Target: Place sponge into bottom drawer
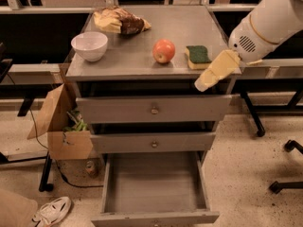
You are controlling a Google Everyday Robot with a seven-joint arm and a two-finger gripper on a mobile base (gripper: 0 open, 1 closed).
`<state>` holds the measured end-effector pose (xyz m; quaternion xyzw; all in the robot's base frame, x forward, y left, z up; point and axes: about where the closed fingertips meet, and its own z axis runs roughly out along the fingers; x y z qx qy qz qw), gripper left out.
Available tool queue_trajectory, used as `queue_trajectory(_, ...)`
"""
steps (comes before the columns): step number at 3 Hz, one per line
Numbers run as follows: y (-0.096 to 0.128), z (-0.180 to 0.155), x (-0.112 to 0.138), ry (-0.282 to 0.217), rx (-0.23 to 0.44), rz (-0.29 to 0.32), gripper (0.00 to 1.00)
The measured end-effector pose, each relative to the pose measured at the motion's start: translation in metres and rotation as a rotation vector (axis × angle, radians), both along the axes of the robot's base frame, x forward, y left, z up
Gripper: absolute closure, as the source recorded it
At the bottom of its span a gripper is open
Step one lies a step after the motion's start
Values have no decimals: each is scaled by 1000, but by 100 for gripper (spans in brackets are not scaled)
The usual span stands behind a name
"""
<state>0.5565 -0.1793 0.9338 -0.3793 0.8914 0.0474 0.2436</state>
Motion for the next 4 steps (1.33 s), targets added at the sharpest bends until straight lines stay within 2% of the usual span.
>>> queue_trajectory(2, 3, -21, 76, -68, 170, -155, 0)
queue_trajectory(4, 8, -51, 138, -102, 249, -327, 0)
